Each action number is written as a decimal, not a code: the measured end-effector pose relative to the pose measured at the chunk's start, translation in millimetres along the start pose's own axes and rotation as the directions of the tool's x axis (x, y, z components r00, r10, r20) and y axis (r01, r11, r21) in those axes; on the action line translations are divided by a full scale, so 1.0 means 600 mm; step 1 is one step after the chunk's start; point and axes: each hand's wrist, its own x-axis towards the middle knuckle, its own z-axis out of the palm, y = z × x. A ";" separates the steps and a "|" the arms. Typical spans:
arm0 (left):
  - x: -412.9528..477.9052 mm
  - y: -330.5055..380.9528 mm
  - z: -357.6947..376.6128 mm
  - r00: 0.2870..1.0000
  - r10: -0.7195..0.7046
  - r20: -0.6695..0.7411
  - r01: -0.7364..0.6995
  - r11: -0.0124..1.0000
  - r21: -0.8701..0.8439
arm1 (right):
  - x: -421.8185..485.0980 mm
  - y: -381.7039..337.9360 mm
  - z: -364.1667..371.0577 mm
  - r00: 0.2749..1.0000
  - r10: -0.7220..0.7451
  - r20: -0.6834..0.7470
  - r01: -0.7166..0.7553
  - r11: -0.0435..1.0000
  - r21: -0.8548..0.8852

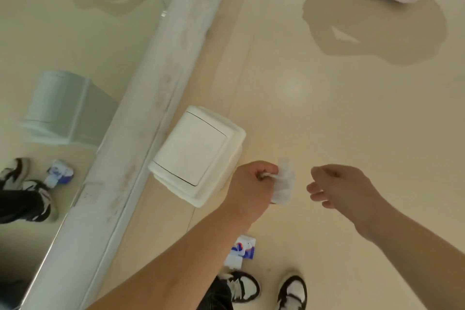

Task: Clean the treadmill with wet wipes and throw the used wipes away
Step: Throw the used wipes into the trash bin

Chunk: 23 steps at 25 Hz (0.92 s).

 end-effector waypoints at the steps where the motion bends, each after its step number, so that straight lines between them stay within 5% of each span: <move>1: 0.009 0.007 -0.013 0.998 0.005 -0.067 -0.004 1.000 0.010 | 0.016 -0.019 0.013 1.000 -0.017 0.009 0.017 1.000 0.018; 8: 0.047 -0.011 -0.160 0.953 -0.142 -0.269 0.144 0.990 -0.012 | 0.060 -0.154 0.131 0.978 -0.057 0.203 0.098 0.975 -0.200; 12: 0.119 -0.059 -0.229 0.960 -0.091 -0.264 0.148 0.968 0.205 | 0.125 -0.234 0.226 0.946 -0.152 0.287 0.254 0.897 -0.362; 15: 0.183 -0.089 -0.237 0.966 -0.110 -0.235 0.204 0.882 0.425 | 0.199 -0.263 0.304 0.896 -0.145 0.419 0.364 0.782 -0.506; 20: 0.263 -0.143 -0.228 0.921 -0.136 -0.366 0.274 0.893 0.356 | 0.319 -0.274 0.386 0.764 -0.048 0.643 0.582 0.480 -0.656; 23: 0.272 -0.169 -0.205 0.889 -0.031 -0.458 0.274 0.837 0.474 | 0.349 -0.268 0.401 0.749 -0.024 0.662 0.612 0.407 -0.678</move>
